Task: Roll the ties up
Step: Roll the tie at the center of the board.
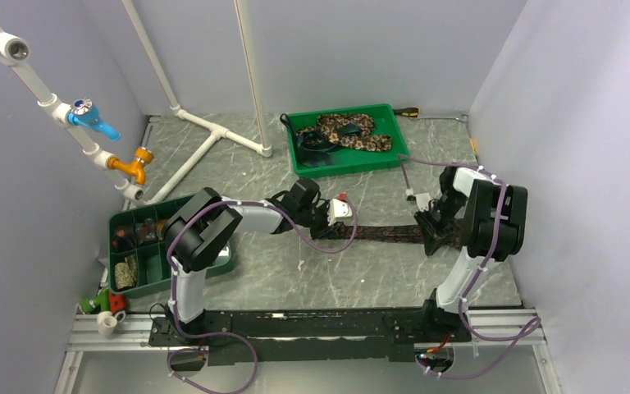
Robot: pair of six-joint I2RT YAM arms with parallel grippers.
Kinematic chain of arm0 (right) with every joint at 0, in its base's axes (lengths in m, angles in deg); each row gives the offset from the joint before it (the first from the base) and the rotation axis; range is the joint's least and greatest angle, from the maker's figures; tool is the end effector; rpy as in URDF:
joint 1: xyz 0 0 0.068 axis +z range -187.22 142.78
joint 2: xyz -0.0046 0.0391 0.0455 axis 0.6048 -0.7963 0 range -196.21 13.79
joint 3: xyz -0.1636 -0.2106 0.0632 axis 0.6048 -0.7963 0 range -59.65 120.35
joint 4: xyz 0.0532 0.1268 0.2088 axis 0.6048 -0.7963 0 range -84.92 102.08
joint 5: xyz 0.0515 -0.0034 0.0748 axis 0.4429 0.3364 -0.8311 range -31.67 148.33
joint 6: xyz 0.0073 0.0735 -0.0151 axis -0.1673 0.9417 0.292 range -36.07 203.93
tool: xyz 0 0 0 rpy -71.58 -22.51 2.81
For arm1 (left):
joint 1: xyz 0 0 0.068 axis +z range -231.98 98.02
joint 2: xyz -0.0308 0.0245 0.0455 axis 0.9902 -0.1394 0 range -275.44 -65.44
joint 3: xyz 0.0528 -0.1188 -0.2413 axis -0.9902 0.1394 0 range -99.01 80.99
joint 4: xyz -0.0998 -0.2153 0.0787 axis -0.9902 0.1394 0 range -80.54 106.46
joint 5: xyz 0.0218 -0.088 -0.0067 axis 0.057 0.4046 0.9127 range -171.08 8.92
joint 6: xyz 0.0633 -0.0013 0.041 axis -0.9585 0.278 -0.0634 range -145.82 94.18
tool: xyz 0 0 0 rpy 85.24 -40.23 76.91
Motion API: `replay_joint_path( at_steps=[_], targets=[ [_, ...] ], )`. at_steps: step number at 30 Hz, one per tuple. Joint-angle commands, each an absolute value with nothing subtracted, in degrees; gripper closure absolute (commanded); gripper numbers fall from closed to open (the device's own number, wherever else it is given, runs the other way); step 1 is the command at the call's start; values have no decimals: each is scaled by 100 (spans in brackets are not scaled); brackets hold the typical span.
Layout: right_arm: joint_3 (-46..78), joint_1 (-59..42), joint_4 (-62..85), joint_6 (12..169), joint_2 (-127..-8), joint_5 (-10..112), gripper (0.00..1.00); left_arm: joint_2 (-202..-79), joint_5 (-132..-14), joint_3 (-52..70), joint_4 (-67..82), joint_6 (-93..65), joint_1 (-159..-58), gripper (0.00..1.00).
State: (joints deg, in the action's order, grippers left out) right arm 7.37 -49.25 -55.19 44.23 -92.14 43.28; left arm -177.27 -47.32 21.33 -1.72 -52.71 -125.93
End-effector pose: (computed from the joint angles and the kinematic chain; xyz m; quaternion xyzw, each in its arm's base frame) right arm 0.2713 -0.0408 0.1391 0.2168 -0.9575 -0.1775 0.0689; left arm 0.2668 -0.3062 0.1295 0.6028 0.6398 -0.3201 0.3533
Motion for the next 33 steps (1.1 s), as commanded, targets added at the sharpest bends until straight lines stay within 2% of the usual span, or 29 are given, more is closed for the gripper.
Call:
replay_joint_path(
  at_steps=[1, 6, 12, 15, 18, 22, 27, 33],
  targets=[
    [475, -4930, -4338, 4792, -9207, 4869, 86, -17879, -5116, 2434, 868, -5330, -12515, 82],
    [1057, -4934, -3617, 4873, -9673, 5105, 88, -17855, -5114, 2462, 928, -5381, -12491, 82],
    [1359, -4955, -3861, 4311, -9684, 5100, 87, -17871, -5127, 2416, 937, -5413, -12466, 82],
    [1436, -5071, -4500, 3726, -9525, 4788, 85, -17894, -5116, 2380, 937, -5395, -12460, 82],
    [2156, -5168, -5475, 3393, -9558, 4134, 82, -17882, -5116, 2392, 937, -5378, -12452, 82],
    [3014, -5118, -5692, 3894, -9846, 3550, 78, -17906, -5102, 2371, 937, -5353, -12450, 82],
    [3501, -4919, -5257, 4586, -10502, 3966, 77, -17946, -5090, 2329, 937, -5297, -12455, 82],
    [3202, -4824, -4976, 4378, -10775, 4604, 77, -17955, -5083, 2321, 936, -5296, -12450, 82]
  ],
)
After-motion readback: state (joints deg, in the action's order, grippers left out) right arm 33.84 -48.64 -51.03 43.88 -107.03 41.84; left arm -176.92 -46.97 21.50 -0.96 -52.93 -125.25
